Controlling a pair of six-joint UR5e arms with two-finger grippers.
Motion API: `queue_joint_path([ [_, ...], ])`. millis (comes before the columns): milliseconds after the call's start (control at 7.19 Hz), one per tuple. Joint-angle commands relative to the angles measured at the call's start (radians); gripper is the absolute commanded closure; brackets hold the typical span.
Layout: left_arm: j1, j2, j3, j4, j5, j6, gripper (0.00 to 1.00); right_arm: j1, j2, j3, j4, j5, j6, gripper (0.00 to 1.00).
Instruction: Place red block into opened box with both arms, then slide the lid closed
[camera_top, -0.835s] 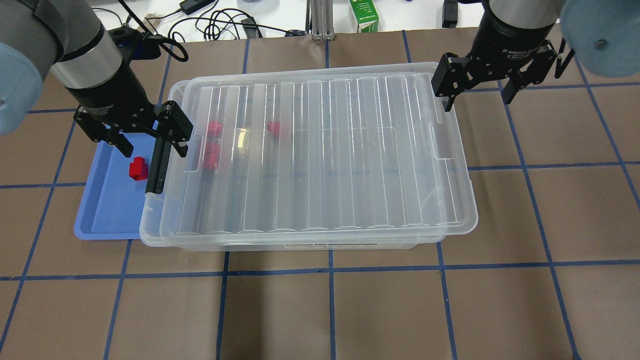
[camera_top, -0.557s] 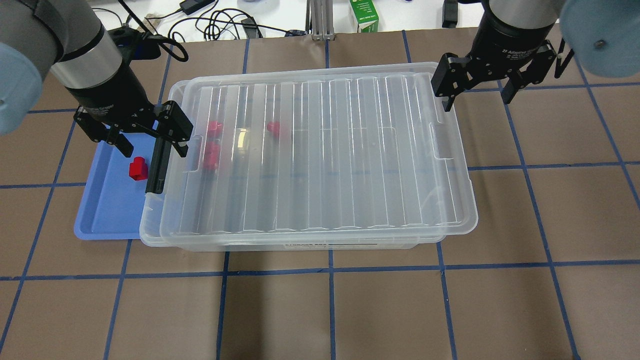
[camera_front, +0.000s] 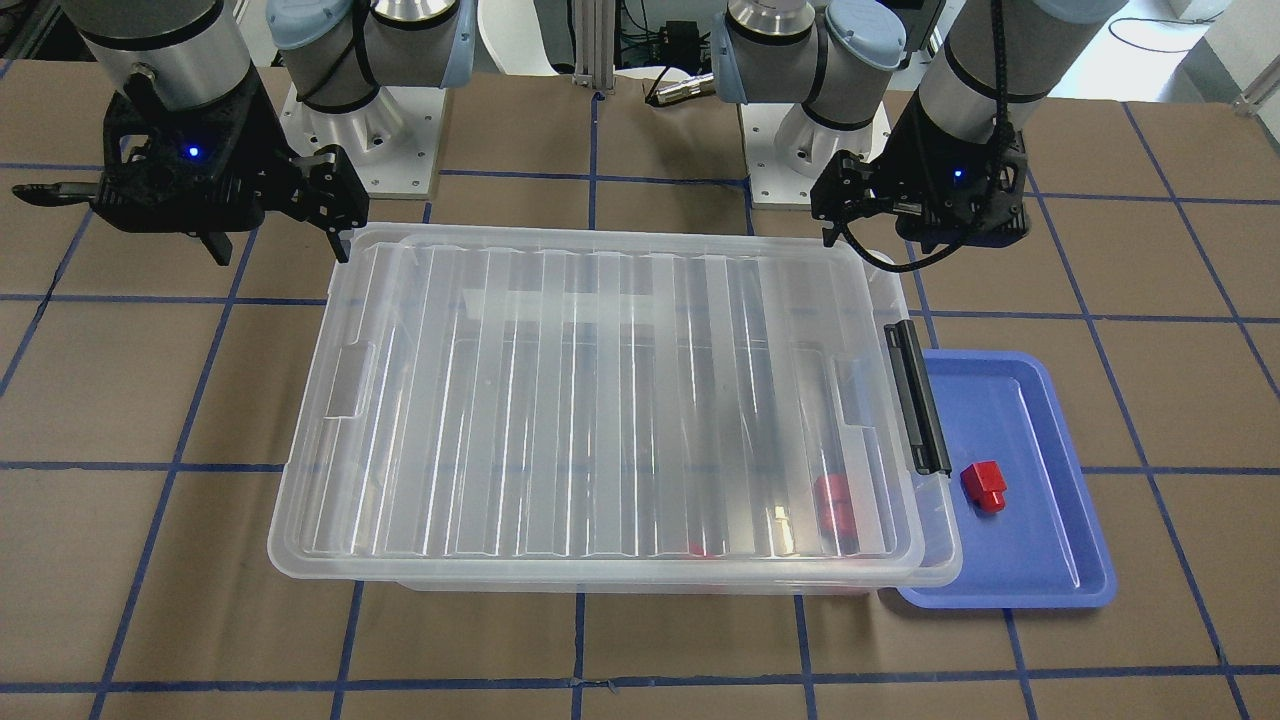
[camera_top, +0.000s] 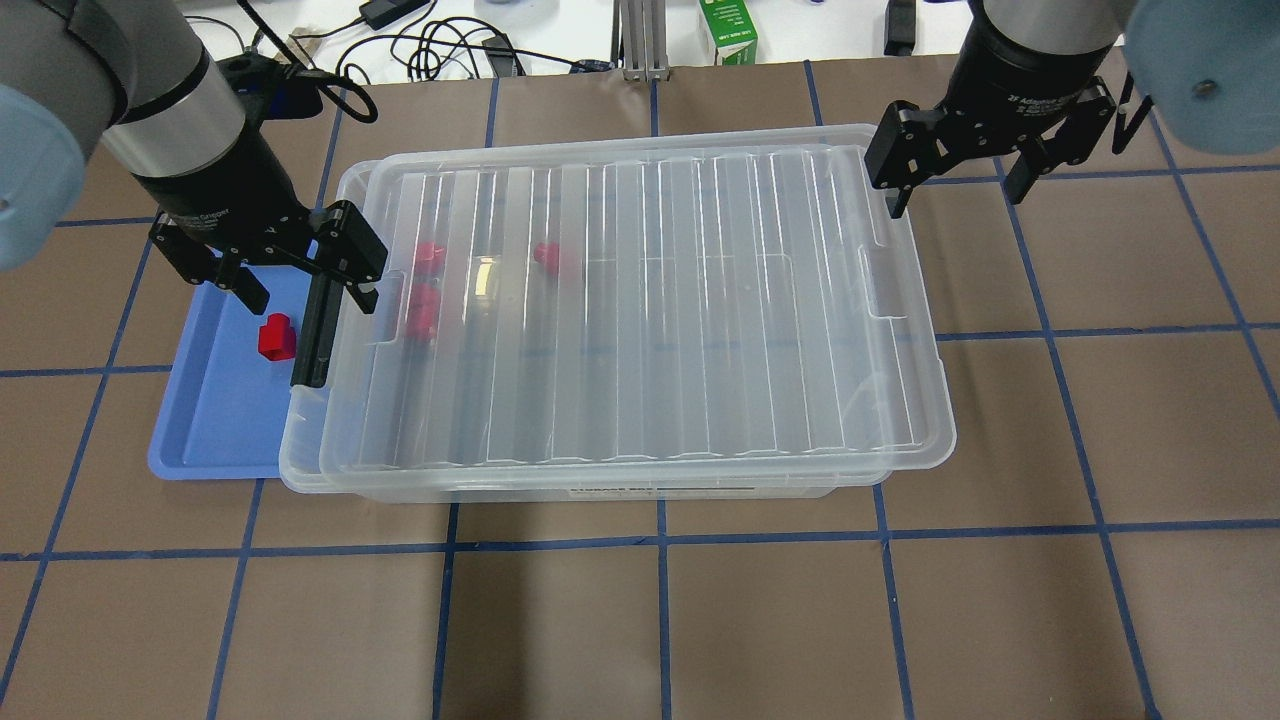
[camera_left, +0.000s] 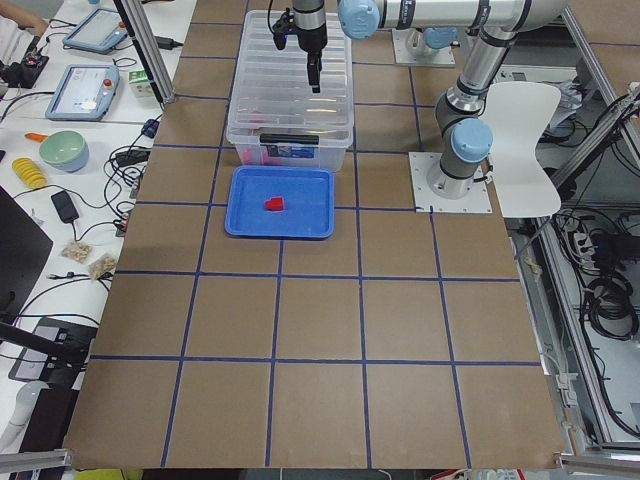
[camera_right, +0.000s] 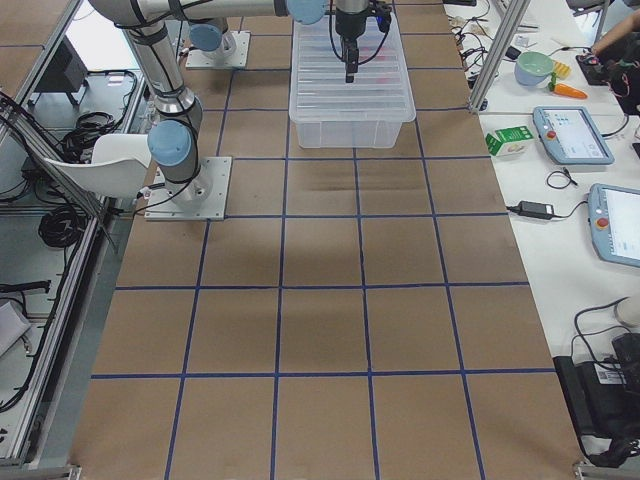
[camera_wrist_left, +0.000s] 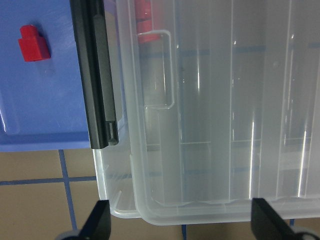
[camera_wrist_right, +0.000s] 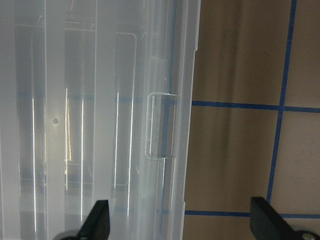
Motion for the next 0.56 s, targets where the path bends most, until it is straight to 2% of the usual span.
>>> queue_joint_path([
  [0,0.000,0.001,0.000,0.001,0.001,0.002,0.00,-0.043,0.005,0.023,-0.011,0.004,-0.002,0.00],
  [417,0.005,0.001,0.000,0.001,0.007,0.005,0.00,-0.046,0.078,0.236,-0.353,-0.005,0.003,0.00],
])
